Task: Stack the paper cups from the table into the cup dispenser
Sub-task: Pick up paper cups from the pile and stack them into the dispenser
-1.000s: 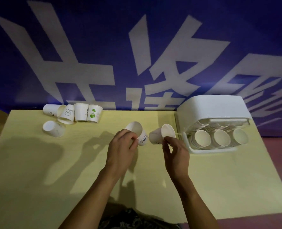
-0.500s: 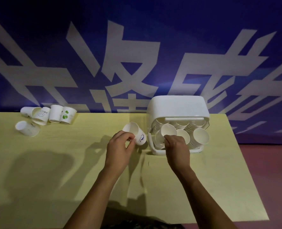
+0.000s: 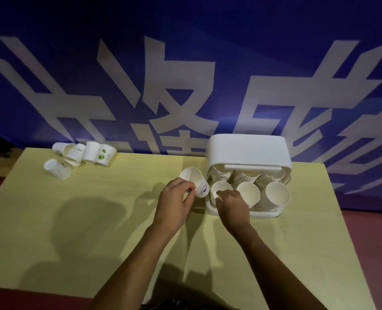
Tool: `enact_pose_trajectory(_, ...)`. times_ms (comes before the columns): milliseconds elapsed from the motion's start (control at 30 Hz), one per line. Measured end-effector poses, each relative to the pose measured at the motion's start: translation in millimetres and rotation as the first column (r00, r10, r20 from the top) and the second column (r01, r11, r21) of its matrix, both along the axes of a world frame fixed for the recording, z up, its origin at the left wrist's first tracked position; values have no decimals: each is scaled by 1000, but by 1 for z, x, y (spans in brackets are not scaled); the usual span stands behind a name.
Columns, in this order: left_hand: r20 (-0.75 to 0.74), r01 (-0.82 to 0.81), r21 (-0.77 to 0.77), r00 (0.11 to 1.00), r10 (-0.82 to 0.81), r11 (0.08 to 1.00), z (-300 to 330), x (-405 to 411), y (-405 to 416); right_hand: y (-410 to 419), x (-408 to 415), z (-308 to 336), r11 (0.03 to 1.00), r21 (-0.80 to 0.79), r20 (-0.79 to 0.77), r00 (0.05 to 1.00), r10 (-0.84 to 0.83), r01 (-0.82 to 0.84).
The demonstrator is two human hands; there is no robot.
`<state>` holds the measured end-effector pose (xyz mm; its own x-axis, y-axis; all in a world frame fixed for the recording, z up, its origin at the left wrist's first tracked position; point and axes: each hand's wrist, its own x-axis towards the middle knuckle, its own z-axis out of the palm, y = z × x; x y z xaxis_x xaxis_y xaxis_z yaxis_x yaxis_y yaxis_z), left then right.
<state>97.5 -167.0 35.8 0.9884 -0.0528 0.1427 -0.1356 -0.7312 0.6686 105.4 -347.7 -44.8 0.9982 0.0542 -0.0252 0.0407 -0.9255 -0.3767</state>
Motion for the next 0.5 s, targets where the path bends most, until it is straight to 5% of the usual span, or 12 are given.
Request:
enact_pose_trajectory(233, -11, 174, 70, 985, -173, 982, -18, 20, -34, -19, -21, 13, 951, 256, 93, 975, -201, 172)
enact_pose_trajectory(500, -96, 305, 159, 951, -293, 939, -44, 33, -61, -41, -21, 8, 942, 298, 59, 982, -178, 153)
